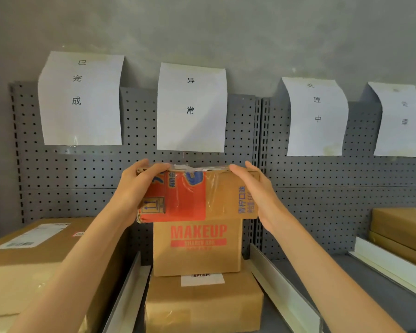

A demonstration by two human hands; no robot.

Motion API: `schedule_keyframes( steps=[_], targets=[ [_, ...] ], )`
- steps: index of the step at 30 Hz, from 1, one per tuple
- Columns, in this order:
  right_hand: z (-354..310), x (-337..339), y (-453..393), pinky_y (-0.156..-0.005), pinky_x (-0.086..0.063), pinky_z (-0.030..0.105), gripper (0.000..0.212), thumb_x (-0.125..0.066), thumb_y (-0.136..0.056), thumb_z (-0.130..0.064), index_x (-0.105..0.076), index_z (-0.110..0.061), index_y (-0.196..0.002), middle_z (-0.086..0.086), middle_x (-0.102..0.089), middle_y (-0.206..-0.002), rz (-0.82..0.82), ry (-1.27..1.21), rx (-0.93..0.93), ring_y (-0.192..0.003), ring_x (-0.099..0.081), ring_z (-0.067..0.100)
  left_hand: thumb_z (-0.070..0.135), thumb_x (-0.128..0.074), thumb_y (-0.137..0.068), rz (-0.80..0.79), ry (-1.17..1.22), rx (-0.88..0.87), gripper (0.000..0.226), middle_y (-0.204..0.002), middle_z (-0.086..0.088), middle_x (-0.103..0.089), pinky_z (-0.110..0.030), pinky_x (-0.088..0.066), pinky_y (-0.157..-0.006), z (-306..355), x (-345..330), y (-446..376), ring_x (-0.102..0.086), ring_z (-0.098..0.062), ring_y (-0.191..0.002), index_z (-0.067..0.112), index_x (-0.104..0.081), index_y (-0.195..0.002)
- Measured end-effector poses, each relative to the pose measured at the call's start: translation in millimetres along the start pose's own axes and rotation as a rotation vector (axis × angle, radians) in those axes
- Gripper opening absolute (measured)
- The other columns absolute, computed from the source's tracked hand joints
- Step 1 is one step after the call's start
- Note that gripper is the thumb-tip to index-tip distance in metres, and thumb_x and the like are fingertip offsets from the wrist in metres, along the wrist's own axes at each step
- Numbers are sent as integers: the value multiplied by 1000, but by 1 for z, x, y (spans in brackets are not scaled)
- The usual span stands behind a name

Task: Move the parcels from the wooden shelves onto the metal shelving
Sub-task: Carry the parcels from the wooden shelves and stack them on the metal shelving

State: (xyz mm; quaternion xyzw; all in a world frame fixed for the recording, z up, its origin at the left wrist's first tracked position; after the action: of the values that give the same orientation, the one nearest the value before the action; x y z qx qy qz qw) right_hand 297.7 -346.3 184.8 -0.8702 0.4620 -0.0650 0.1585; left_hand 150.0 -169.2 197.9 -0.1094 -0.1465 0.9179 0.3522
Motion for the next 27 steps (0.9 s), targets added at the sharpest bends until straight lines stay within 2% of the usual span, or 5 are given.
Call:
schedule_keyframes(
  steps=[6,17,20,25,27],
  targets=[
    [3,-9,-25,-104,-40,52,107,-72,-40,-74,-38,-47,-137,-3,-46,-141,-6,21,1,-125,-48,21,33,-68,-84,29,-28,2,58,-98,-7,-64,-34,-53,-62,-5,2,-20,-65,-18,-81,17,-46,-135],
    [16,-1,-42,-104,-40,53,115,-74,-35,-82,-45,-35,-136,-3,-55,-133,5,-4,-67,-122,-52,21,43,-65,-84,9,-78,-17,69,-110,-6,-61,-31,-53,-62,-15,-12,-37,-64,-15,-85,22,-37,-143],
    [14,-2,-37,-102,-43,50,78,-73,-48,-76,-60,-35,-113,-6,-66,-115,-13,7,-73,-110,-59,17,49,-65,-81,0,-76,-21,76,-120,-6,-58,-33,-54,-69,-17,-8,-32,-63,-14,-92,24,-32,-146],
    [18,4,-23,-96,-47,37,71,-66,-58,-69,-59,-32,-118,-7,-66,-116,-37,37,15,-107,-61,11,76,-73,-44,-22,-148,-35,120,-136,-6,-52,-46,-49,-96,-23,9,-15,-59,-22,-113,29,-30,-145],
    [20,8,-12,-94,-43,29,84,-66,-57,-71,-53,-31,-130,-7,-61,-127,-34,77,51,-115,-57,9,74,-76,-43,-20,-177,-25,124,-143,-8,-45,-47,-43,-102,-24,12,-3,-52,-25,-123,30,-25,-148]
  ],
)
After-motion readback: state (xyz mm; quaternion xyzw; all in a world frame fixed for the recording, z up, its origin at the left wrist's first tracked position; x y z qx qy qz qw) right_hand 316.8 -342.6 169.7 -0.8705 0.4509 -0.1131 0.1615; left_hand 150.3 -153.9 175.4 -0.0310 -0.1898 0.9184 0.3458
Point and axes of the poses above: each hand's wrist, its own y-axis away from the middle knuckle, its own x-axis out of the back of the hand, z = x × y, the point moved 1 cm from there along -y, towards the middle knuckle
